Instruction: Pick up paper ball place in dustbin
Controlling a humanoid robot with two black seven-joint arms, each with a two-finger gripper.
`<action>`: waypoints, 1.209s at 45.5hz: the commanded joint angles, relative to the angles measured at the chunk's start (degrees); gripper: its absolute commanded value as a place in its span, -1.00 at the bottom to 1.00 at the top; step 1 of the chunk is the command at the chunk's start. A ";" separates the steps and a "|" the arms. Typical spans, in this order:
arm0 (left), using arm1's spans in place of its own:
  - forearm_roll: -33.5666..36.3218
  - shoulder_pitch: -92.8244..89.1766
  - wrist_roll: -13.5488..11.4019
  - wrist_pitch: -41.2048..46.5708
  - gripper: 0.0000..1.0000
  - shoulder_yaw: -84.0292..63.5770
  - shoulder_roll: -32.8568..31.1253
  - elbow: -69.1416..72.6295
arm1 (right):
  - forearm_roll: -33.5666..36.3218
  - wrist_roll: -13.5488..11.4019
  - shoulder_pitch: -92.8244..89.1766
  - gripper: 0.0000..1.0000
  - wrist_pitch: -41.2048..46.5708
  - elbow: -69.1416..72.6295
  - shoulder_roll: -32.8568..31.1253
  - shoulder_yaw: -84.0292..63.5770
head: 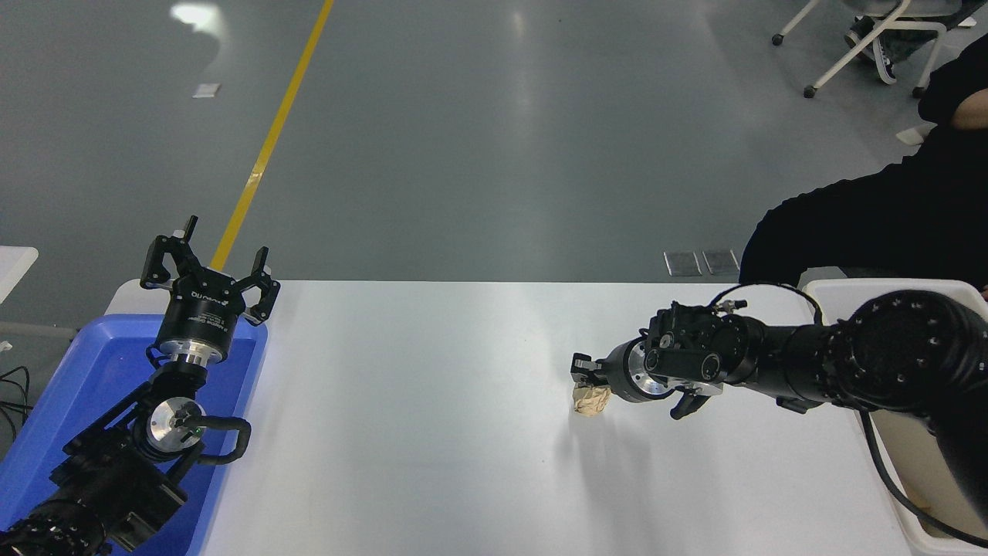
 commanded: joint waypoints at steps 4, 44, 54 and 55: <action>0.02 0.00 0.05 0.00 0.96 0.00 0.00 0.01 | -0.28 0.01 16.88 -1.00 6.68 12.32 -6.71 -2.70; 0.02 0.00 0.05 0.00 0.96 0.00 0.00 0.01 | -1.24 -0.17 45.99 -1.00 27.26 16.54 -22.45 -3.84; 0.02 0.00 0.05 0.00 0.96 0.00 0.00 0.01 | -2.56 -0.35 44.50 -1.00 26.90 15.93 -22.44 -4.28; 0.02 0.00 0.05 0.00 0.96 0.00 0.00 0.01 | -2.91 -0.35 44.06 -1.00 26.73 15.75 -22.45 -4.54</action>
